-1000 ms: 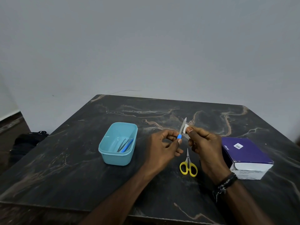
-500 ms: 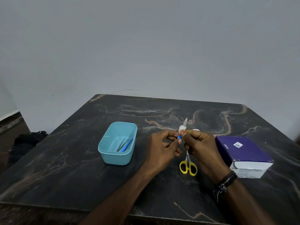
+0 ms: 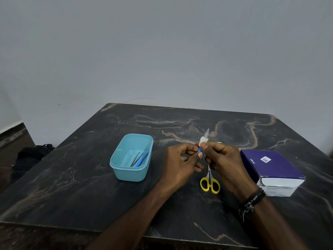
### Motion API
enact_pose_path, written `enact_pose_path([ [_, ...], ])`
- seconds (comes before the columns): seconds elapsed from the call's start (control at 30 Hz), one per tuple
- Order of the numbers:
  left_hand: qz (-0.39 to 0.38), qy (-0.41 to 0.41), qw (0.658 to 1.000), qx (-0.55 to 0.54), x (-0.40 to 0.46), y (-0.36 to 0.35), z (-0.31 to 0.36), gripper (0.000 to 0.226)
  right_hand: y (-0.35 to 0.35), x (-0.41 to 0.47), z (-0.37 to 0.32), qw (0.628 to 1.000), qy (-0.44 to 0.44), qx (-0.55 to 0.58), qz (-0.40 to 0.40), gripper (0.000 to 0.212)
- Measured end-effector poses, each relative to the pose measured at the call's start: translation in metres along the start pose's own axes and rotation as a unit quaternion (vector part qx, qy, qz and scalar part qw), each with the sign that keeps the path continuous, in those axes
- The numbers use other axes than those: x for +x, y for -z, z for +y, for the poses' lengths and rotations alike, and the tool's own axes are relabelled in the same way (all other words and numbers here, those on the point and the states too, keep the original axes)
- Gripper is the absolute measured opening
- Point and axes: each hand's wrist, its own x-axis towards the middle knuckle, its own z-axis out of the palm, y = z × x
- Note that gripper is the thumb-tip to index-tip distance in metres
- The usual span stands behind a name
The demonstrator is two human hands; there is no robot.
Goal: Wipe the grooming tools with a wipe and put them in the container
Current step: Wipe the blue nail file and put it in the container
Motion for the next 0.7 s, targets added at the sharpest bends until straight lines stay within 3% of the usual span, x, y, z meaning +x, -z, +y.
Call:
enact_pose_path([
  [0.3,-0.026,0.023,0.999,-0.007,-0.0017,-0.0006,0.0005,0.005,0.0023,0.0008,-0.0003,0.999,0.024,0.034,0.025,0.017],
  [0.53,0.013,0.02,0.999,-0.036,0.0008,0.0013,0.0034,0.009,0.0006,0.0003,0.0017,1.0,0.01,-0.007,-0.007,0.018],
  [0.7,-0.021,0.027,0.999,-0.016,-0.0013,0.0014,0.001,0.008,0.0034,0.0017,0.0003,0.999,0.026,0.014,0.02,0.015],
])
